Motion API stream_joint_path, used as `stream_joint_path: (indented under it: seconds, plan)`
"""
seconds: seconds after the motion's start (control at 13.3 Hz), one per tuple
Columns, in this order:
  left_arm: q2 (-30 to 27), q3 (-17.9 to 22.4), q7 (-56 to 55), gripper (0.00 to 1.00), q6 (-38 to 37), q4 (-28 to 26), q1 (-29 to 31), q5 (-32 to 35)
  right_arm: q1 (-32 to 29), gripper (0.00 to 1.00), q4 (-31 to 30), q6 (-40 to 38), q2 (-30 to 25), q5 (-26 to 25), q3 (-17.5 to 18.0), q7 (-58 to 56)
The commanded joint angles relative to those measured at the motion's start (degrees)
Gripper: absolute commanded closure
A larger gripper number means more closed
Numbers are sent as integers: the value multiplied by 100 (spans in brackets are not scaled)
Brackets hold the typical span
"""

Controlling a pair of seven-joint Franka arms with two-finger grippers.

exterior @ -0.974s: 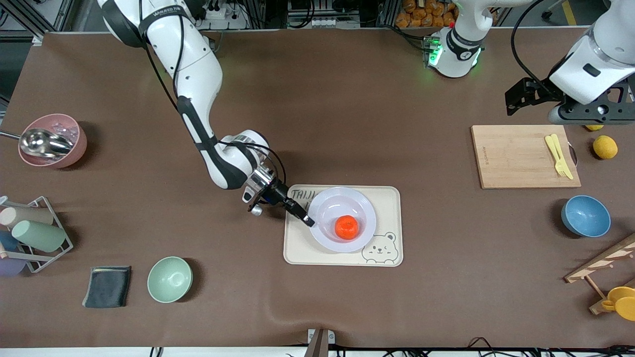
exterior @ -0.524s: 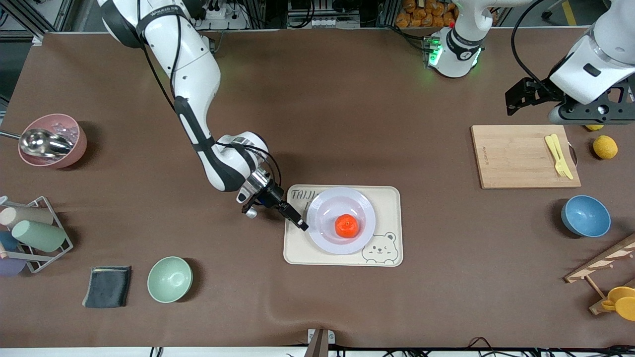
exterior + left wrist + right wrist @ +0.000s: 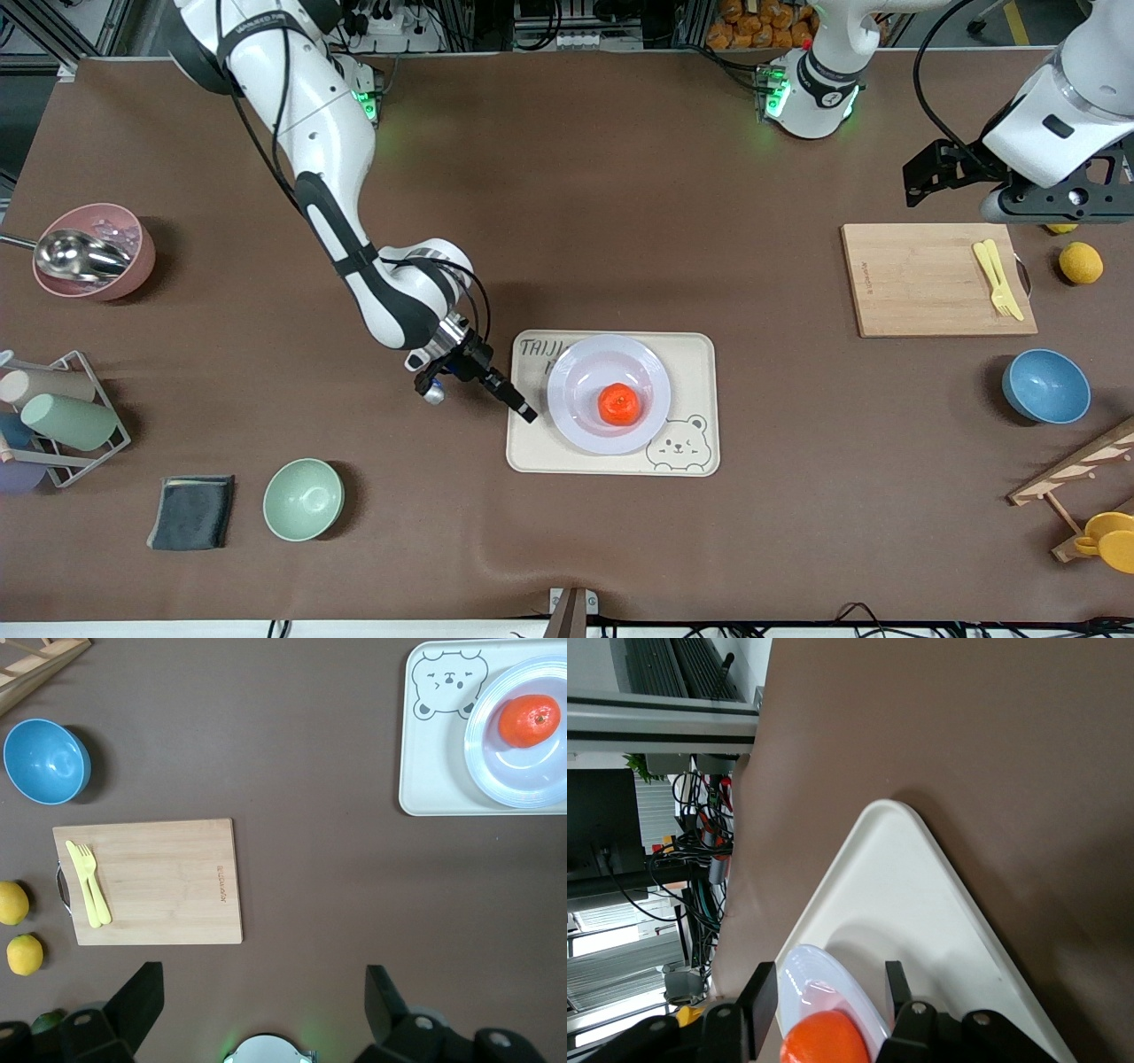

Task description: Place orange and plate with both arms

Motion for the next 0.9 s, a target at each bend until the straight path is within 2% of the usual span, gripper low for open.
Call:
stream_joint_path:
  seconds: [0.0, 0.3, 0.45, 0.6, 0.82]
  plan:
    - [-19, -28, -56, 0, -7, 14, 45, -46, -223, 43, 52, 78, 14, -1169, 248, 1181]
    - [-28, -28, -56, 0, -7, 32, 37, -46, -425, 43, 34, -157, 6, -3260, 248, 3035]
    - [-54, -19, -56, 0, -7, 41, 45, -46, -600, 43, 17, -640, -56, -4140, 221, 3888]
    - [-89, -19, -56, 0, -7, 41, 45, -46, -855, 42, -1, -1159, -100, -4792, 212, 4470]
    - [-116, -28, -56, 0, -7, 58, 45, -46, -1408, 40, 104, -2309, -153, -5933, 186, 5392]
